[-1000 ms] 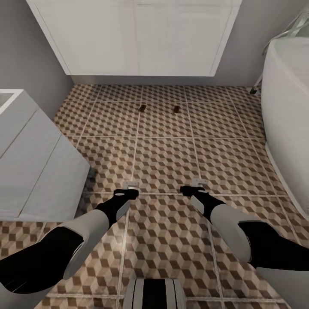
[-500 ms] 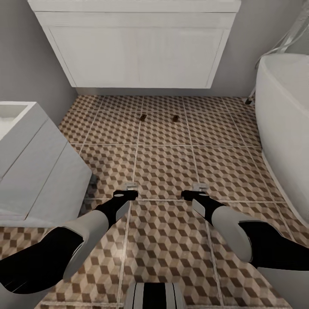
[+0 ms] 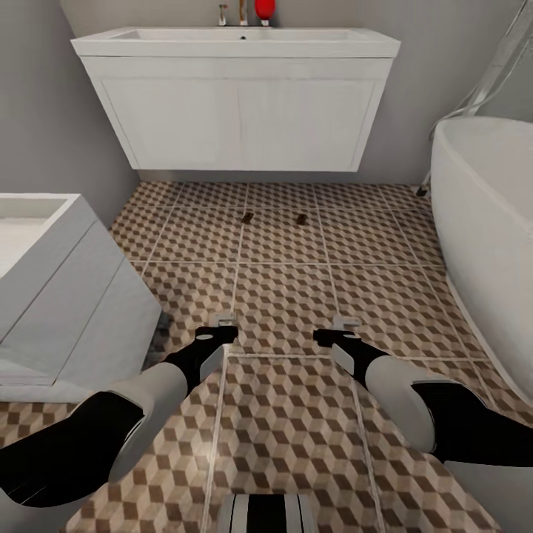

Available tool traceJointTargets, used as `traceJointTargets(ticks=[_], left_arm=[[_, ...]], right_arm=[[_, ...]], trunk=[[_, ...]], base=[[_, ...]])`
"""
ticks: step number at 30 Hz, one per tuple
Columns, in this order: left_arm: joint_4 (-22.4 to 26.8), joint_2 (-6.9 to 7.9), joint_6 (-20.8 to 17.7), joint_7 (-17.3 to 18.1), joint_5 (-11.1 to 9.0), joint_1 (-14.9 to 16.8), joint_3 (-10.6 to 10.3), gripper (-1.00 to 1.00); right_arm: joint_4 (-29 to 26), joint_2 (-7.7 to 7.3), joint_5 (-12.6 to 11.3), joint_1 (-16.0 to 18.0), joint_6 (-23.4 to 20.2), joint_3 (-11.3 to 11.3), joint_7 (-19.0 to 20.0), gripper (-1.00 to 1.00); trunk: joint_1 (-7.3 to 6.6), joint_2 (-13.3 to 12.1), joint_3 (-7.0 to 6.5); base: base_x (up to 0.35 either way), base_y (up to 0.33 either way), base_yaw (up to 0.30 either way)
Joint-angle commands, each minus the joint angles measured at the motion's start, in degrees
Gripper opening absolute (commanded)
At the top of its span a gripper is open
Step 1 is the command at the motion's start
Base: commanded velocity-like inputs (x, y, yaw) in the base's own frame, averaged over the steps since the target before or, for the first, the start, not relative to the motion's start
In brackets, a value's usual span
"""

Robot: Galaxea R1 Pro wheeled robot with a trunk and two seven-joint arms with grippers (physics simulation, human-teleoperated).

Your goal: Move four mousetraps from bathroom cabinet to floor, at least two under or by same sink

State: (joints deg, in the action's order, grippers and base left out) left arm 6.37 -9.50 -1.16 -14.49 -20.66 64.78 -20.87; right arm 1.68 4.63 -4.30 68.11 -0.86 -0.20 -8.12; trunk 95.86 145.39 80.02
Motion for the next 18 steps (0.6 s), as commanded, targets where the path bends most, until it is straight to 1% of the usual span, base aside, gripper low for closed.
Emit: traceJointTargets(ticks=[1,18], left_arm=[[0.0,0.01,-0.1,-0.3,-0.5,0.0,-0.5,1.00],[-0.2,0.09,0.1,-0.3,-0.6,0.0,-0.4,1.00]], right_arm=[[0.1,0.02,-0.4,0.0,0.0,0.0,-0.1,1.00],[0.1,0.02,-0.4,0.0,-0.1,0.0,-0.2,1.00]], trunk=[[-0.03,0.0,-0.19],[-0.47,-0.2,-3.96]], base=[[0.000,0.000,0.000],[0.000,0.000,0.000]])
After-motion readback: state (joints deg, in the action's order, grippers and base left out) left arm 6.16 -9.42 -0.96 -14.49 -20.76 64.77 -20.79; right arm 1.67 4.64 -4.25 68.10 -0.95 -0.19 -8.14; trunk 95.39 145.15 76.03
